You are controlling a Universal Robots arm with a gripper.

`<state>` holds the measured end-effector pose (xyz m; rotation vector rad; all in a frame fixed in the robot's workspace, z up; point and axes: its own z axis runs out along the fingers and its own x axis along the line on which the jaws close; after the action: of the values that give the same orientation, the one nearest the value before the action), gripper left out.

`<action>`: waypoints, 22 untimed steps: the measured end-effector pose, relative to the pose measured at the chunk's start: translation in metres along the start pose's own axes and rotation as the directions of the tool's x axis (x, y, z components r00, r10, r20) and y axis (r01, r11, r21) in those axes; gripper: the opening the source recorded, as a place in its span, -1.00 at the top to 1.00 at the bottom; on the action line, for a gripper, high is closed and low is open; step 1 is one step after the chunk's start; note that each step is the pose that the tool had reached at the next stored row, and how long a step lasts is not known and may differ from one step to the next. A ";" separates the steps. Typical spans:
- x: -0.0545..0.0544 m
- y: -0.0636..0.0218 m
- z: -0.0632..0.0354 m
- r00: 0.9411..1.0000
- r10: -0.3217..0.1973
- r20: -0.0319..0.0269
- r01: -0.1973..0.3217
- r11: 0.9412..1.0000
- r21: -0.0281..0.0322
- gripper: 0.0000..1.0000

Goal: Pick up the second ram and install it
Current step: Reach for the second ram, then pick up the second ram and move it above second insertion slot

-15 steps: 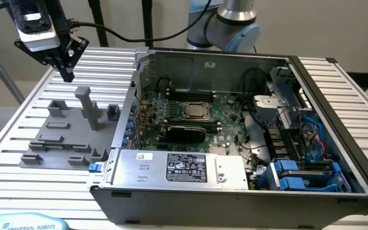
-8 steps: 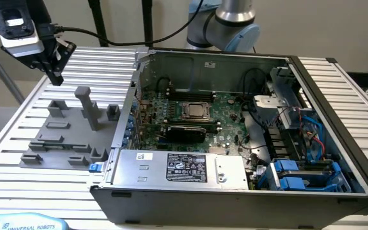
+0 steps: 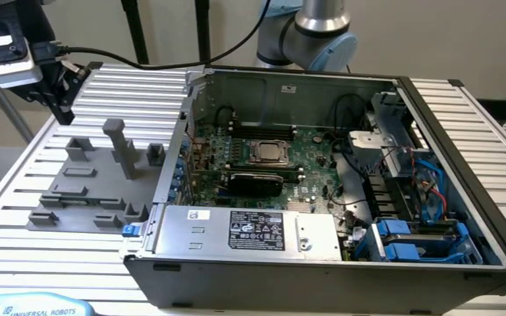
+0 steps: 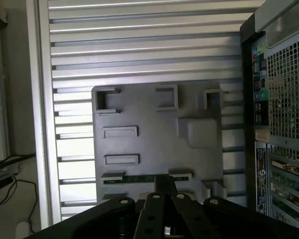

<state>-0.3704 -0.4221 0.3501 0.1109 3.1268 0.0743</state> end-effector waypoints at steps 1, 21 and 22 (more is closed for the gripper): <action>0.002 -0.0014 0.0007 1.000 0.000 -0.001 0.000 1.000 0.000 0.79; 0.012 -0.0085 0.0043 1.000 0.000 -0.005 0.000 1.000 0.001 0.79; 0.012 -0.0086 0.0043 1.000 0.000 -0.005 0.000 1.000 0.002 0.79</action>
<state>-0.3830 -0.4296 0.3453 0.1114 3.1324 0.0718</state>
